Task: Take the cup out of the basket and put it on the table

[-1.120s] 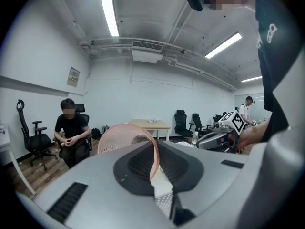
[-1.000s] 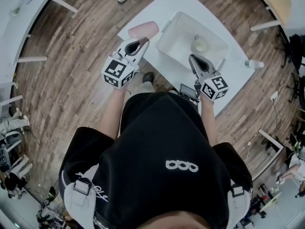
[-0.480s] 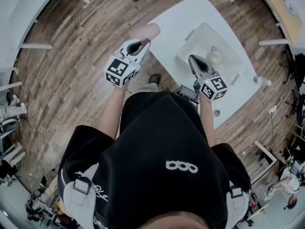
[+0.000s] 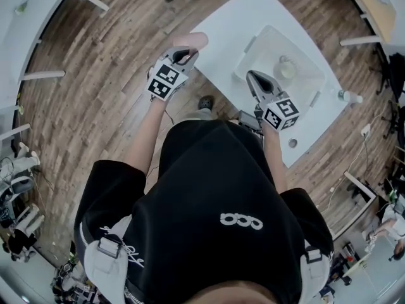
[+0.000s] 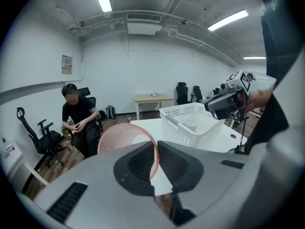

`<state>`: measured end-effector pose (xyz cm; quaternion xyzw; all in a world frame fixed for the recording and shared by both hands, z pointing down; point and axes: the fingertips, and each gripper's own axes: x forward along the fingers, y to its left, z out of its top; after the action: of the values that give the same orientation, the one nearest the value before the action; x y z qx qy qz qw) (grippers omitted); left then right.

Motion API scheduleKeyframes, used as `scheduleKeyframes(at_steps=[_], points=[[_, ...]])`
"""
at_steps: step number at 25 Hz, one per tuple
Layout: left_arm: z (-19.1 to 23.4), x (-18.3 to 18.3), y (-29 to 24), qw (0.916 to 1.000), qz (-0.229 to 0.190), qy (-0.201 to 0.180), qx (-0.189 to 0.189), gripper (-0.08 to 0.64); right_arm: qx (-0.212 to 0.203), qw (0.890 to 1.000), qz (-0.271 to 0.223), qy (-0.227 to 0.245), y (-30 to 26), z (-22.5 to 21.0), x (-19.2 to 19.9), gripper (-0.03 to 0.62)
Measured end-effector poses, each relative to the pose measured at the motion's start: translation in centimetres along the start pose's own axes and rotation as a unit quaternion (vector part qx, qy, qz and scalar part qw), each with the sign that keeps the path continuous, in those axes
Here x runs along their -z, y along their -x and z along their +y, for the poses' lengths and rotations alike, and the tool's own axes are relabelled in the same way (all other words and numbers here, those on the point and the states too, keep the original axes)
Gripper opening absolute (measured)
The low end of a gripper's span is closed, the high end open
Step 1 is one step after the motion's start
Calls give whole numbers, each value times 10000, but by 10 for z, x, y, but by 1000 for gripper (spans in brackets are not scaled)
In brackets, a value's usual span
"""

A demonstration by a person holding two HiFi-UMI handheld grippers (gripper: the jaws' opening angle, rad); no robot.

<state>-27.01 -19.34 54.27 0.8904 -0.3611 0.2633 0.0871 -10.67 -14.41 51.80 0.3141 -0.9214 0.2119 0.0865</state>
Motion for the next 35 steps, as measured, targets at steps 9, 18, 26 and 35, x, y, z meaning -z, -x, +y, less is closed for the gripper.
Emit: scheduleKeyframes(at_steps=[9,18,26,35], points=[[-6,51,-84,9871,1232,-690,760,26,499,9985,-102,-196,16,-17,6,26],[-11,96,-141,9451,2428,-1739,1323,26,966,9942,-197,-433,38,-29,15,26],[-23,131,-164,9033,3080,-2524,1594,26,1215,9908,-254,-539,54,-37,22,26],[-32,131,-171,8869,3163,-2934,1651,26,1308,9892,-285,-592,61,-37,24,26]])
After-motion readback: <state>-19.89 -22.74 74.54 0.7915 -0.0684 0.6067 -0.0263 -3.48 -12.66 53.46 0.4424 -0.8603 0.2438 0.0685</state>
